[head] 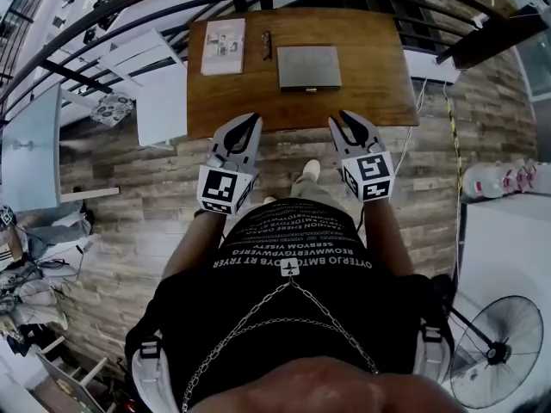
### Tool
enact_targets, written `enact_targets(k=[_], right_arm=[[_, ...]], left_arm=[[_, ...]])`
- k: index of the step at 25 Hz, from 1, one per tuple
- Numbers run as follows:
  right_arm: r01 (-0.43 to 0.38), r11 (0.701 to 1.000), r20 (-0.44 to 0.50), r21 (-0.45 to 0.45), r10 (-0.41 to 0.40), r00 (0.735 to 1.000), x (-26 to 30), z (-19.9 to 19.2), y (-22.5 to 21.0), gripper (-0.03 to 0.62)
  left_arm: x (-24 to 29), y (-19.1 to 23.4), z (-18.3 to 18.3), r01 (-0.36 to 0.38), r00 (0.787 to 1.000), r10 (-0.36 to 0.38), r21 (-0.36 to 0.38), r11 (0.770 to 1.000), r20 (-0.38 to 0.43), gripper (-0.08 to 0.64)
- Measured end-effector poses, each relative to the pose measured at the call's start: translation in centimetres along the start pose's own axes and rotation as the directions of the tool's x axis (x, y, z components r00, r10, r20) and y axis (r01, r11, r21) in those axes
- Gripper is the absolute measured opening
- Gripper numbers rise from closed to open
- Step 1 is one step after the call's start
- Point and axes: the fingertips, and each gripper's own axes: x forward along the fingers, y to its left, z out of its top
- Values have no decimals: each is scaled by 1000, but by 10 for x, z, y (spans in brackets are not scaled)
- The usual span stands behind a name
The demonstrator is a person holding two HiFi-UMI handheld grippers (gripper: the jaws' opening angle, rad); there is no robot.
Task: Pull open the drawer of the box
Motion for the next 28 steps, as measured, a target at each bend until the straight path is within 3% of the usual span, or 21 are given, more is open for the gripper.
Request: enact_targets(k=[18, 28], right_arm=[[-9, 1000, -44, 17, 10, 999, 60, -4, -82, 84], [-26, 1000, -33, 12, 26, 999, 84, 8, -115, 84]], left_arm=[[109, 12, -8, 37, 997, -38, -23, 999, -60, 6], [148, 25, 12, 19, 999, -19, -9, 1000, -28, 5]])
